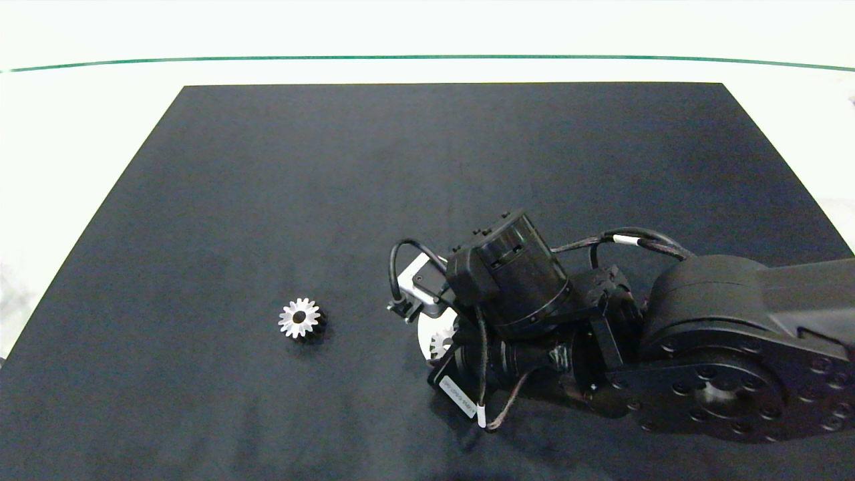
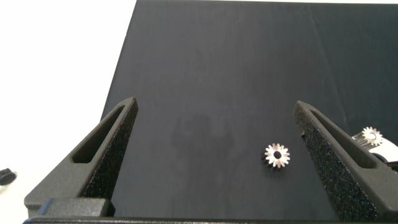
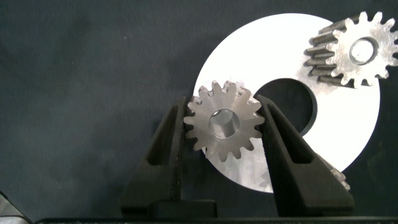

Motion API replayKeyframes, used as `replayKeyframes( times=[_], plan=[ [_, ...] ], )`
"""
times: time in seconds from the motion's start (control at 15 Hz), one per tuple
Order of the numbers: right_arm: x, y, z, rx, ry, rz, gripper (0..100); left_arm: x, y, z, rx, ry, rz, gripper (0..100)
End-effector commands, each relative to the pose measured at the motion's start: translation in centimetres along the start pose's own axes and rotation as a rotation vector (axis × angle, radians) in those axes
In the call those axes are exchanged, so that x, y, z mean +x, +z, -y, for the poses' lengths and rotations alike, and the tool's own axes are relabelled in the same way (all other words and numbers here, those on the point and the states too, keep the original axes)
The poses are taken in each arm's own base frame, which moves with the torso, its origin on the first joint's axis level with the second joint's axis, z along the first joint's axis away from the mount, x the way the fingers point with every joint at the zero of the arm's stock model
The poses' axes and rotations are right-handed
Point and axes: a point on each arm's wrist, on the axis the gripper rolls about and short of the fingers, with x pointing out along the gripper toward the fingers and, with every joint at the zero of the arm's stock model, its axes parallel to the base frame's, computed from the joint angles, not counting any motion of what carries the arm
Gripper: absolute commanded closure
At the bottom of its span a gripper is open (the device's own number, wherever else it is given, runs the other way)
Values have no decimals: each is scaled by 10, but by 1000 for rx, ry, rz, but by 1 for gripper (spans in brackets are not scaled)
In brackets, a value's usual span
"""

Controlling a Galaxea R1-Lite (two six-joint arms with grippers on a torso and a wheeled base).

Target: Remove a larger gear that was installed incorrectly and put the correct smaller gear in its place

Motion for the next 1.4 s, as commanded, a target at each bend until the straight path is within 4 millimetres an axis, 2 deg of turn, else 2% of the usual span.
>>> replayKeyframes(
  times=[0.07, 1.13, 1.2, 1.4],
  plan=[
    [5, -1, -3, -8, 4, -12, 78, 1, -1, 0, 1, 1, -4, 0],
    [10, -5, -8, -19, 6, -34, 81, 1, -3, 0, 1, -1, -15, 0],
    [10, -4, -8, -11, 7, -30, 0, 1, -3, 0, 1, -1, -15, 0],
    [10, -4, -9, -8, 8, -29, 0, 1, -3, 0, 1, 1, -15, 0]
  ],
)
